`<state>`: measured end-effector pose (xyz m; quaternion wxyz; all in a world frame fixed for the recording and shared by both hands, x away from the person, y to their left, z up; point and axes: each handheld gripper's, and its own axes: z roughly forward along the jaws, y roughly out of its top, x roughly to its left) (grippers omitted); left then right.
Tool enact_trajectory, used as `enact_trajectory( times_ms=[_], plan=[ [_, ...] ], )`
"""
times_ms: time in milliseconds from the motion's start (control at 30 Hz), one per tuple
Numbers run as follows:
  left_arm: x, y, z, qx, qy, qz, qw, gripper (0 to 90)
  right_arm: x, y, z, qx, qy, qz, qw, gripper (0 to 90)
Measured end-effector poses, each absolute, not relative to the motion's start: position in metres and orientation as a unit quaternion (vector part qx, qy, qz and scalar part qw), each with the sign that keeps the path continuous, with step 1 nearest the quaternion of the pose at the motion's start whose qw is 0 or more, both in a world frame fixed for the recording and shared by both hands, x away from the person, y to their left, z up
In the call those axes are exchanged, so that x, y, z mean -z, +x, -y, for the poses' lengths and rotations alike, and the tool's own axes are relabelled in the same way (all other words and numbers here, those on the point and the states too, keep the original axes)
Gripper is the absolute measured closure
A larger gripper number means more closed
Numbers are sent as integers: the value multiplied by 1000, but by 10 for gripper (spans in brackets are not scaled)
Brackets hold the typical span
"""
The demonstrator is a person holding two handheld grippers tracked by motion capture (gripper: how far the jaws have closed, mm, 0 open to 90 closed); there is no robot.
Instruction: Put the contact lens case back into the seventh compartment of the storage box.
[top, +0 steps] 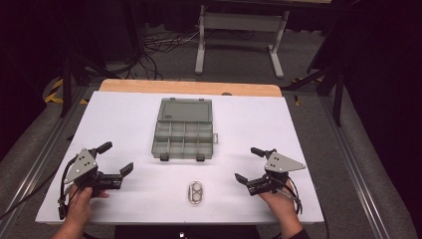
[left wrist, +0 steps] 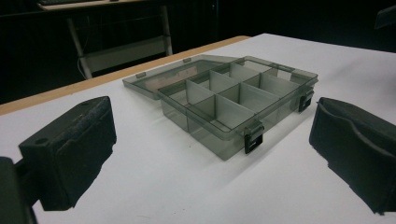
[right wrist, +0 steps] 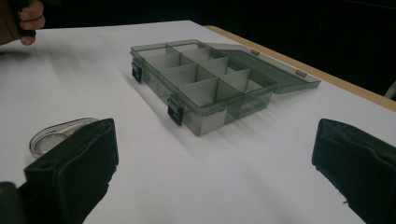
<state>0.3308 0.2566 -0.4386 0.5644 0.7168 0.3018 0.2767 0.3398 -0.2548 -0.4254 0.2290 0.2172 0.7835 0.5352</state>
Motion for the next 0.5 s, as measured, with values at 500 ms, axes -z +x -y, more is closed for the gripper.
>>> enact_trajectory(
  times_ms=[500],
  plan=[
    [437, 330, -258, -278, 717, -302, 563, 14, 426, 340, 252, -534, 209, -787, 229, 13]
  ],
)
